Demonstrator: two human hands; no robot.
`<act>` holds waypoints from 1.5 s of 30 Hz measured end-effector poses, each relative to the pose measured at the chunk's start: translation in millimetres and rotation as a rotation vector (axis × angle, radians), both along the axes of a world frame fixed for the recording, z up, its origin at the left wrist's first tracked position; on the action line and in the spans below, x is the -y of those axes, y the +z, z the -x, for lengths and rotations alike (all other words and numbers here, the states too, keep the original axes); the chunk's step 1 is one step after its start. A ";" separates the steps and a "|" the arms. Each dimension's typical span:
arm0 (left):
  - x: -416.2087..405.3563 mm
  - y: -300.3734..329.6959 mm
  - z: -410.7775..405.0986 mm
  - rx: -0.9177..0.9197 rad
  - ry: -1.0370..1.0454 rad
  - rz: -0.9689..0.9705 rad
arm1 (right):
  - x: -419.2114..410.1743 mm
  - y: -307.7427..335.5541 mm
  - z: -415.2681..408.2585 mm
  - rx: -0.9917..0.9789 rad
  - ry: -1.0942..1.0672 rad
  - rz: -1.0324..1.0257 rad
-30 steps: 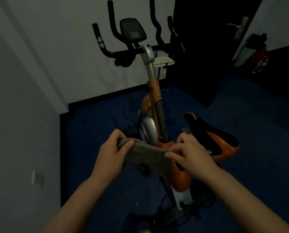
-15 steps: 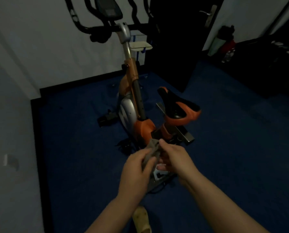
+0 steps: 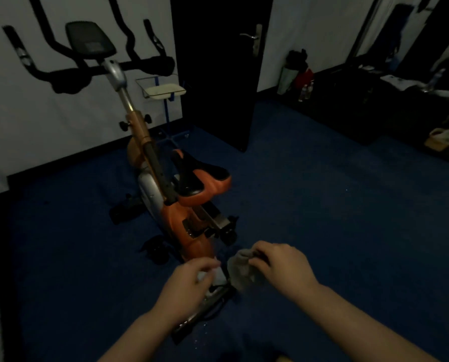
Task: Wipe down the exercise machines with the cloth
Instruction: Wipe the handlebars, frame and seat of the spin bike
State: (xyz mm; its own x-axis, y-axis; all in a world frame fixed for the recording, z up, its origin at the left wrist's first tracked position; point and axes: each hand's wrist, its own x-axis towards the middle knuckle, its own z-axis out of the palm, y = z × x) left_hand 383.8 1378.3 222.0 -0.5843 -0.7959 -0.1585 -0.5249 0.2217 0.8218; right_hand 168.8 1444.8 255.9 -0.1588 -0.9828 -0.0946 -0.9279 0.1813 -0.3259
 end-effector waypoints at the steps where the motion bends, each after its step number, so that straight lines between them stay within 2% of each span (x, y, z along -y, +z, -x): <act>1: 3.7 -7.6 18.0 -0.012 0.079 -0.018 | -2.9 -5.2 19.5 -0.074 0.059 -0.008; 3: 7.4 -17.6 58.3 -0.032 0.195 -0.043 | -6.3 -13.0 61.4 -0.173 0.179 -0.027; 6: 6.0 -21.4 119.2 -0.034 0.232 -0.100 | -7.2 -23.5 118.4 -0.205 0.284 -0.045; 11: 8.6 -20.0 189.6 -0.061 0.328 -0.136 | 11.5 -30.4 191.2 -0.166 0.288 -0.023; 14: 19.9 -21.7 206.8 -0.001 0.336 -0.101 | 34.7 -32.9 218.1 -0.149 0.306 -0.054; 23: 112.0 -53.2 257.8 0.119 0.383 -0.075 | 144.3 -42.3 283.1 -0.165 0.320 -0.020; 27: 160.9 -47.9 304.5 0.112 0.348 -0.102 | 194.2 -29.6 321.2 -0.193 0.303 -0.010; 34: 248.7 -29.2 379.6 0.188 0.312 -0.004 | 278.2 -22.6 394.9 -0.186 0.281 0.012; 40: 309.7 -49.8 431.2 0.201 0.517 -0.039 | 376.1 -42.4 459.2 -0.145 0.419 -0.046; 43: 320.3 -61.0 456.9 0.141 0.650 -0.112 | 418.8 -35.2 483.8 -0.123 0.492 -0.024; 45: 334.1 -63.6 484.4 0.114 0.665 -0.146 | 449.0 -25.0 502.3 -0.106 0.526 -0.007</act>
